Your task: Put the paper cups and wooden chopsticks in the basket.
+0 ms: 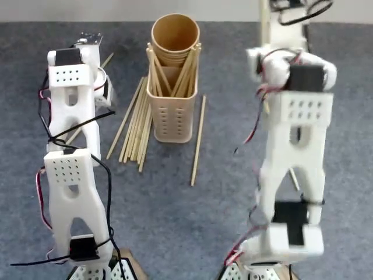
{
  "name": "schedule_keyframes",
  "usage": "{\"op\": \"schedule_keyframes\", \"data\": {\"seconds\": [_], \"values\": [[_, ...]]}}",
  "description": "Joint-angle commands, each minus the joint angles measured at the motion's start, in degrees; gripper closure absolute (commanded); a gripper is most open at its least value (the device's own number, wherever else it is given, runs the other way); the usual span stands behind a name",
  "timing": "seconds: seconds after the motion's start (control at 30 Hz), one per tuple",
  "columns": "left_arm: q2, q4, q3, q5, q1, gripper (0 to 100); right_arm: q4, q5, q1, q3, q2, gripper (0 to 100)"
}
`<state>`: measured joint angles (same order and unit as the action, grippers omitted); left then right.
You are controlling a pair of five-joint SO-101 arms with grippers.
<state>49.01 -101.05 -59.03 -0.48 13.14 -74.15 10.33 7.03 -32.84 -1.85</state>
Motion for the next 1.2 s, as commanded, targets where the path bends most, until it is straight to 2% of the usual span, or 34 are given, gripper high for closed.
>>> {"op": "schedule_keyframes", "data": {"seconds": [0.0, 0.1, 0.27, 0.37, 0.57, 0.7, 0.87, 1.1, 1.17], "values": [[-0.40, -0.62, -2.33, 0.53, 0.66, 79, 7.60, -4.40, 8.57, -0.84, -8.40, 99.3], [-0.40, -0.62, -2.33, 0.53, 0.66, 79, 16.22, -7.38, 13.85, 2.51, -8.84, 99.3], [-0.40, -0.62, -2.33, 0.53, 0.66, 78, 32.22, -9.58, 18.07, 10.68, -8.57, 99.3], [-0.48, -0.62, -2.33, 0.53, 0.66, 78, 38.02, -10.02, 18.86, 14.99, -8.31, 99.3], [-0.48, -0.62, -2.33, 0.53, 0.40, 79, 57.01, -12.75, 19.38, 35.82, -8.92, 99.3], [-0.40, -0.62, -2.33, 0.53, 0.48, 79, 64.31, -12.75, 19.47, 45.85, -8.92, 99.3], [-0.40, -0.62, -2.33, 0.53, 0.57, 78, 68.53, -10.73, 19.56, 53.76, -9.71, 99.3], [-0.40, -0.62, -2.33, 0.53, 0.57, 78, 68.53, -8.62, 20.18, 65.80, -22.73, 99.1], [-0.40, -0.62, -2.33, 0.53, 0.57, 78, 68.44, -5.71, 20.18, 67.82, -26.15, 94.3]]}}
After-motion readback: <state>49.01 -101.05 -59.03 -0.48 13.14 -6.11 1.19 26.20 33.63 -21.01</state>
